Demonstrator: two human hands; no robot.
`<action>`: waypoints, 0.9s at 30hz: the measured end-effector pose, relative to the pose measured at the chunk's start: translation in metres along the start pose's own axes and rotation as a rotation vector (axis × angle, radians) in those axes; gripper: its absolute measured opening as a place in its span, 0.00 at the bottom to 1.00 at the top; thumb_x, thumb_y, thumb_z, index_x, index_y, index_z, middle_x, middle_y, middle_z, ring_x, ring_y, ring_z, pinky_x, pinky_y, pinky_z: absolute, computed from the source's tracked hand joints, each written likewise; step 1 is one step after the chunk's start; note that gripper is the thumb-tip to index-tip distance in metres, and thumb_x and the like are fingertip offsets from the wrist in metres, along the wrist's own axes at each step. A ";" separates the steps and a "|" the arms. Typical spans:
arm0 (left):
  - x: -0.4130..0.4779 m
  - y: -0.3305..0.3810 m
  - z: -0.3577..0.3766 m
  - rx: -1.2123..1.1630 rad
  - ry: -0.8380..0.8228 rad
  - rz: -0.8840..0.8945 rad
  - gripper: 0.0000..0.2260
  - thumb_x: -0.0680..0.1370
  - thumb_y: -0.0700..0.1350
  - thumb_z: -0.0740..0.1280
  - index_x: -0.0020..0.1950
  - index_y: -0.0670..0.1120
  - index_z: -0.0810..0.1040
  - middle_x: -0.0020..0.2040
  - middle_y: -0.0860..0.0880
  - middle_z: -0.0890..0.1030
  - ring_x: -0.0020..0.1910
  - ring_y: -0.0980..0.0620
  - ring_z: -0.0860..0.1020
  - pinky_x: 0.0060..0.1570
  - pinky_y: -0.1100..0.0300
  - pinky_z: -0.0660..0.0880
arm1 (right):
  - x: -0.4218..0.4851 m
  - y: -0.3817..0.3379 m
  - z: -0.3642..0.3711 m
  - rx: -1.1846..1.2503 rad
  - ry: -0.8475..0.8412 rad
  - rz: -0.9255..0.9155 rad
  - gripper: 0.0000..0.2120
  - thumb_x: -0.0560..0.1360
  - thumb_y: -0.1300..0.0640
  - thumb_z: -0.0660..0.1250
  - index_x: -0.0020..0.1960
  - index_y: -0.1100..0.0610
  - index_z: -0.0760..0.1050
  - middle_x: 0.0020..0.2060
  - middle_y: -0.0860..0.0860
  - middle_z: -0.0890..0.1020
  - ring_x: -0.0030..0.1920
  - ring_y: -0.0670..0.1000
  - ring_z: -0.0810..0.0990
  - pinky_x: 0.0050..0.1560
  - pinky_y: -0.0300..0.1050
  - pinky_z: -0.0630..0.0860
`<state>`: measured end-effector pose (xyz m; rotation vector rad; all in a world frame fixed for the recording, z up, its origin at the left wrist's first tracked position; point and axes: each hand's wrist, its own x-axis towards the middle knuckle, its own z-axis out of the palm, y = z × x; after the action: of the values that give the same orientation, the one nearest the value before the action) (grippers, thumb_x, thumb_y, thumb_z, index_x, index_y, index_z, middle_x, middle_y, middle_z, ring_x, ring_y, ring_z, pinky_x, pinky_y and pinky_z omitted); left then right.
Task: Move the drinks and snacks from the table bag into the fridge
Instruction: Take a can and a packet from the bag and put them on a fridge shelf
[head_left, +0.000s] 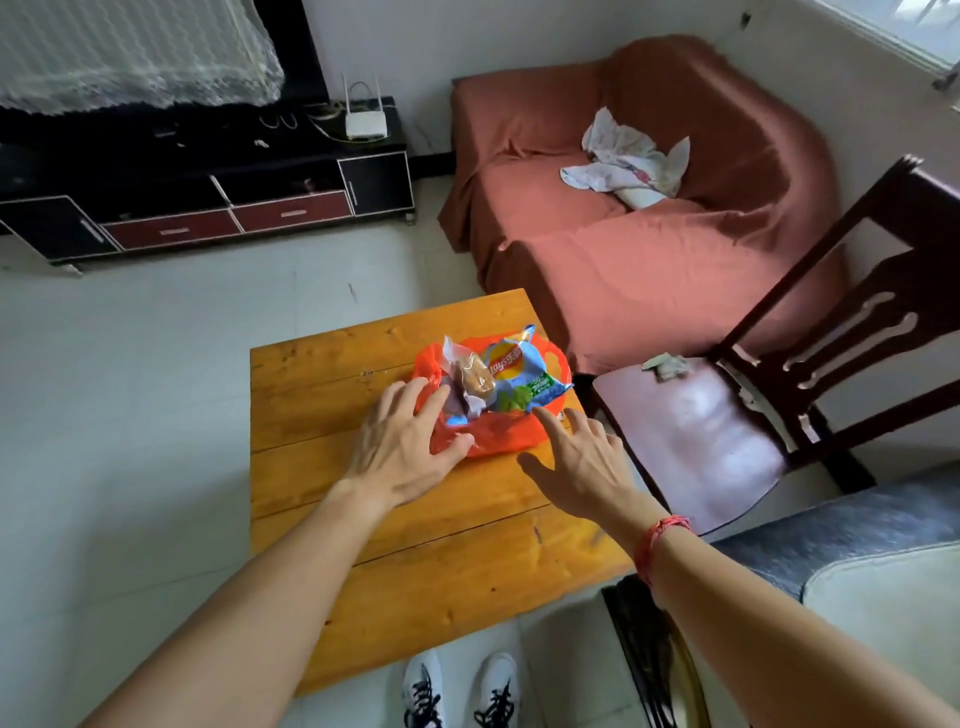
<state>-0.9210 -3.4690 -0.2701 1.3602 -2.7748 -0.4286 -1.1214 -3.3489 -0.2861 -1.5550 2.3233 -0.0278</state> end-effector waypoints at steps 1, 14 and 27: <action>0.004 -0.002 0.001 0.000 0.000 -0.001 0.38 0.72 0.71 0.49 0.77 0.53 0.60 0.77 0.49 0.60 0.76 0.48 0.55 0.69 0.45 0.64 | 0.004 0.000 0.000 0.003 0.005 0.001 0.34 0.79 0.34 0.58 0.80 0.45 0.53 0.72 0.58 0.68 0.69 0.62 0.70 0.66 0.58 0.68; 0.047 -0.020 0.012 -0.030 -0.036 0.023 0.36 0.74 0.69 0.53 0.77 0.51 0.61 0.77 0.47 0.61 0.76 0.47 0.56 0.68 0.46 0.66 | 0.041 -0.005 -0.003 0.022 -0.001 0.048 0.34 0.80 0.35 0.58 0.81 0.46 0.53 0.73 0.58 0.67 0.68 0.61 0.70 0.63 0.57 0.70; 0.090 -0.014 0.036 -0.294 0.000 0.011 0.31 0.75 0.60 0.62 0.75 0.47 0.66 0.71 0.48 0.66 0.70 0.46 0.65 0.64 0.49 0.72 | 0.091 0.001 0.005 0.128 -0.019 0.066 0.36 0.79 0.35 0.60 0.80 0.49 0.55 0.72 0.59 0.68 0.67 0.63 0.70 0.63 0.58 0.73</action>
<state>-0.9707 -3.5391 -0.3176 1.2746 -2.5856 -0.7985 -1.1516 -3.4299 -0.3156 -1.4100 2.3080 -0.1422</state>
